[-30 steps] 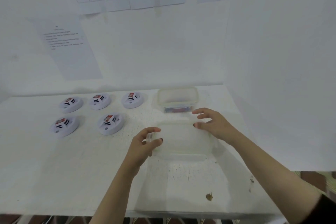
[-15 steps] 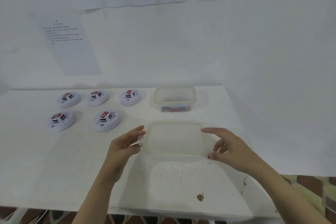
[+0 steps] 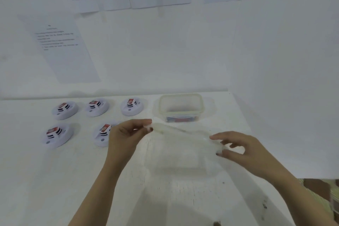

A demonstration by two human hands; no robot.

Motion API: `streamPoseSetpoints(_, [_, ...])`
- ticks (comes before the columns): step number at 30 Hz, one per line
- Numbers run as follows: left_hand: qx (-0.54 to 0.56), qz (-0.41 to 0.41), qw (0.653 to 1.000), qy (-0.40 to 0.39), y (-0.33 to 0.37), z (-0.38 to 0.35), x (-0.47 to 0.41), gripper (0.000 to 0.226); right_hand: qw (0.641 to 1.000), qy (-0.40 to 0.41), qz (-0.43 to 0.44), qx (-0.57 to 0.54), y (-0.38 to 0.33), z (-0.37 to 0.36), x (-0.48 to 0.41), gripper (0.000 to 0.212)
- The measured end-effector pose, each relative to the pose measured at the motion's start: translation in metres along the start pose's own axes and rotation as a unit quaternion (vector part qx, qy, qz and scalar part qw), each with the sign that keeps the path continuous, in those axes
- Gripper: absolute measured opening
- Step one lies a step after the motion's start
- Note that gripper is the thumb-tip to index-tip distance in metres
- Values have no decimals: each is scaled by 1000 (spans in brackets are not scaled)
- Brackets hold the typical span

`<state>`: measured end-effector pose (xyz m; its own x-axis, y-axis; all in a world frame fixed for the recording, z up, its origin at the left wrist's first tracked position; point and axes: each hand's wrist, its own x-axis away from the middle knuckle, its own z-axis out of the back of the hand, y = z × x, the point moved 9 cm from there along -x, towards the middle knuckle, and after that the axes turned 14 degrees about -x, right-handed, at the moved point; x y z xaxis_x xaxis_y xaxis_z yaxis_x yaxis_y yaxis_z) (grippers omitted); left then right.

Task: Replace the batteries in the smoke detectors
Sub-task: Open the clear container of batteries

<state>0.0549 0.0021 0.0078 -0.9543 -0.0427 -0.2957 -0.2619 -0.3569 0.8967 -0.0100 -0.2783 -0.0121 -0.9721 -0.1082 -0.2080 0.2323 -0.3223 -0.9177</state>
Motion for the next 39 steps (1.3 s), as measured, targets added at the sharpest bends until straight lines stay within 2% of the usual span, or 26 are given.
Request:
streamPoseSetpoints(5, [-13,-37,997,68,24,5,-51,25,994,88,48,-51,-29,15,-45,12])
streamPoseSetpoints(8, [-35,-28,995,86,31,2,-88,12,983,139,35,-116,-34,28,-83,14])
streamPoseSetpoints(10, [-48,-18,996,77,30,-5,-114,12,976,152,10,-155,-29,33,-113,6])
streamPoseSetpoints(15, [-69,102,992,24,-13,-28,-175,15,934,234,-103,-250,15,47,-186,18])
streamPoseSetpoints(18, [-65,174,982,-38,-44,-48,-198,5,923,250,-157,-247,43,44,-219,22])
streamPoseSetpoints(19, [-68,192,978,-55,-54,-54,-203,12,922,252,-169,-240,51,42,-227,22])
streamPoseSetpoints(24, [-74,233,960,-133,-91,-79,-213,38,913,227,-229,-250,85,26,-241,38])
streamPoseSetpoints(28, [-35,258,941,-217,-106,-95,-193,53,940,172,-268,-121,93,16,-227,44])
streamPoseSetpoints(30, [-10,267,930,-251,-105,-97,-174,54,942,164,-283,-76,91,14,-211,43])
streamPoseSetpoints(32, [9,263,923,-281,-102,-97,-155,54,941,141,-298,-80,88,8,-193,39])
streamPoseSetpoints(39, [-9,245,931,-272,-98,-86,-123,38,941,98,-277,-167,74,-3,-151,40])
